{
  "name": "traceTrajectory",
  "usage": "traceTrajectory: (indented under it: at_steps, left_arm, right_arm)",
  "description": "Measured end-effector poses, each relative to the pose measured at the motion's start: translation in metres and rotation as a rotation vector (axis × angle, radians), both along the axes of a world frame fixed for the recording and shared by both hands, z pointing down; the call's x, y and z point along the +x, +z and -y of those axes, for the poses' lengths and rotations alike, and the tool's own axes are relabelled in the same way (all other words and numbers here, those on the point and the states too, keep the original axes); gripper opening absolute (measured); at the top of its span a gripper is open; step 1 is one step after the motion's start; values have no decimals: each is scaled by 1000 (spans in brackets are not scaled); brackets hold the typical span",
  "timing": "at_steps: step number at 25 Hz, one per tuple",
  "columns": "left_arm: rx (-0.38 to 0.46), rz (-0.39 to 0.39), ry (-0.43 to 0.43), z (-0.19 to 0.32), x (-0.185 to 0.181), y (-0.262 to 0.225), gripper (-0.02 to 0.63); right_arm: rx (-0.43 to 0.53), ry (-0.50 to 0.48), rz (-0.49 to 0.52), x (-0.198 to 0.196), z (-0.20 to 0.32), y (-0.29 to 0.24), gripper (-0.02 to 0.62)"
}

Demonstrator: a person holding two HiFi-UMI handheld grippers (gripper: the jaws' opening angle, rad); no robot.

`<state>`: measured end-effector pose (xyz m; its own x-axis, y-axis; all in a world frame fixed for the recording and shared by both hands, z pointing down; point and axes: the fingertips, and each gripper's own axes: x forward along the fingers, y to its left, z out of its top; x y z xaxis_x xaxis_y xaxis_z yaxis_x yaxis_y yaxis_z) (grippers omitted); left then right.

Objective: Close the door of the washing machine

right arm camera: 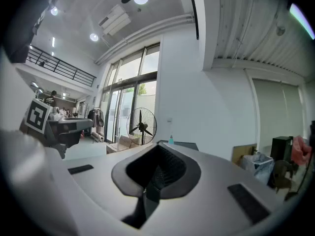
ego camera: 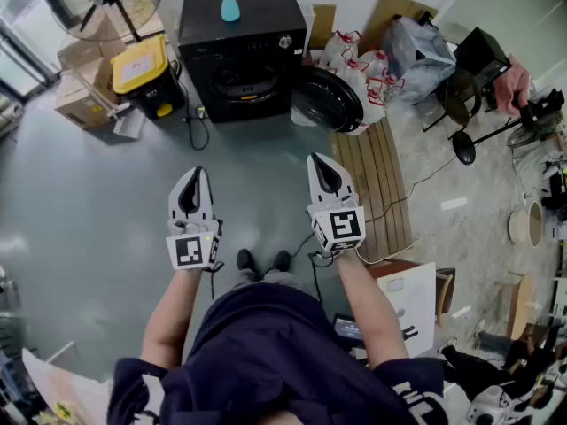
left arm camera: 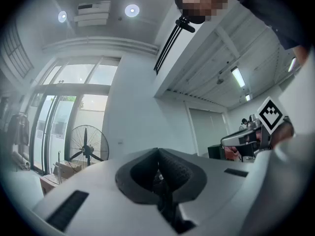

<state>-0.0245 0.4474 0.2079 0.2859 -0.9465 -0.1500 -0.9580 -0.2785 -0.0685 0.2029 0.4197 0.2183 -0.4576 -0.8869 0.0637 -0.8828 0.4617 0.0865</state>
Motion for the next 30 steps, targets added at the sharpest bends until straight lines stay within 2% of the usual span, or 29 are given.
traceTrajectory:
  at_steps: [15,20,24,26,28,30]
  left_arm:
    - [-9,6,-4,1,4,6,25]
    - [-23,8,-9,3,2,11,25]
    - [-3,9,-2,5,5,10,25]
    - [-27,14,-7,8,4,14,25]
    - [-45,12,-10,9,4,17,25]
    - [-28,5,-4,9,7,12,25]
  right_arm:
    - [-16,11,-20,4,1,4,18]
    - [-7,5,8,5,3,4,20]
    - [-2,-1,-3,5,5,9,21]
    - [-15,8,-13,8,7,10,46]
    - [-23,12,-16,11,9,11,40]
    - [-26,14,-13,14,8,13,26]
